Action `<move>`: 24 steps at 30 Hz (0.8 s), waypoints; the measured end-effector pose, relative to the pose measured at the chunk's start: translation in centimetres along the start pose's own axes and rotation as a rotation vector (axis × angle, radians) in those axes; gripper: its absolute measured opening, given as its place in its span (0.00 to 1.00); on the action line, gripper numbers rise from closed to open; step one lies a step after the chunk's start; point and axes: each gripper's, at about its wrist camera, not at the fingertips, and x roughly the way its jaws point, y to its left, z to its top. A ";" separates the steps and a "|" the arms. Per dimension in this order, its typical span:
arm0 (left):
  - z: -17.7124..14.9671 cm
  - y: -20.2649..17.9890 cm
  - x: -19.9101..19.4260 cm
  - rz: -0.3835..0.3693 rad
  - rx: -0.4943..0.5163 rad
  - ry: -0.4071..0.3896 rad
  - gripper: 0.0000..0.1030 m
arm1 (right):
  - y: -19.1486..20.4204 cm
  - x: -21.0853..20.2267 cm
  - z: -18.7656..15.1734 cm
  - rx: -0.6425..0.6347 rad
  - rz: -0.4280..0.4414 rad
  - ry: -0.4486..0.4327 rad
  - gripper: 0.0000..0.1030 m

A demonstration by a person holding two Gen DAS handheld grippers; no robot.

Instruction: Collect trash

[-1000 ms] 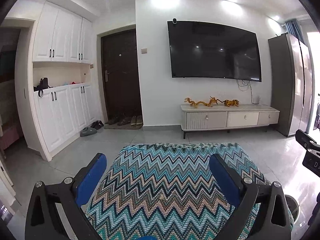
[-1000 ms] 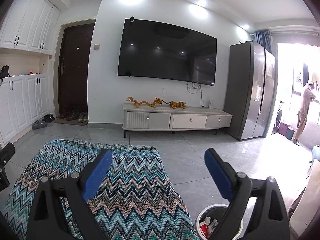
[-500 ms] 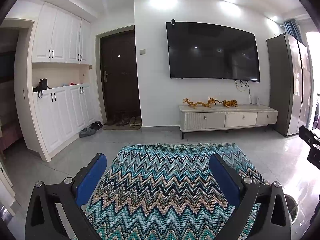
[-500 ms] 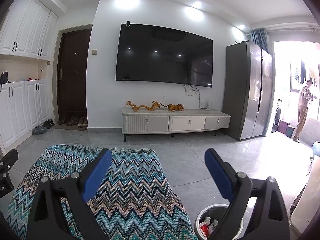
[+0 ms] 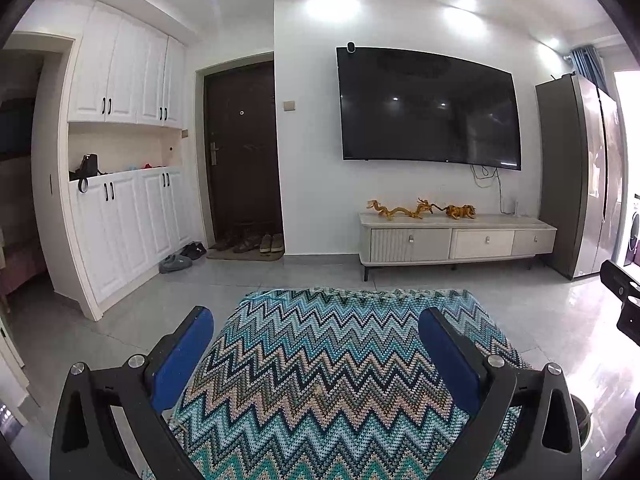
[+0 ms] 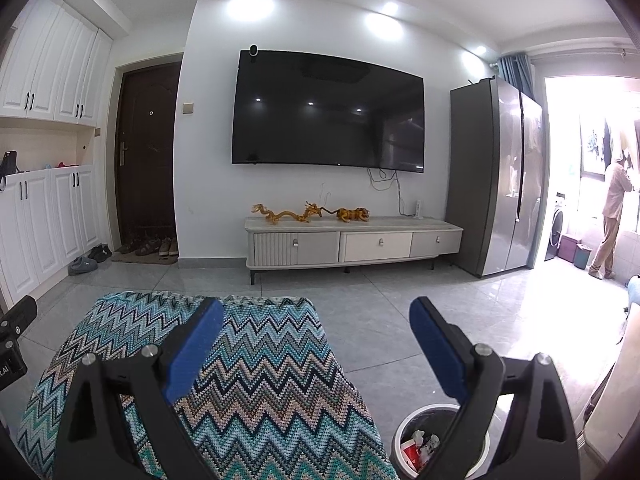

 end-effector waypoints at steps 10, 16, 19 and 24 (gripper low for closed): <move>0.2 0.4 0.4 0.019 -0.022 0.019 1.00 | -1.0 -0.3 -0.3 0.023 -0.002 -0.006 0.92; 0.1 0.9 0.5 0.034 -0.036 0.020 1.00 | -1.7 -0.2 -0.6 0.048 -0.009 0.001 0.92; 0.0 1.1 0.4 0.035 -0.040 0.024 1.00 | -2.0 -0.1 -0.8 0.053 -0.016 0.002 0.92; -0.1 1.2 0.4 0.033 -0.044 0.026 1.00 | -2.7 0.2 -1.0 0.061 -0.031 0.011 0.92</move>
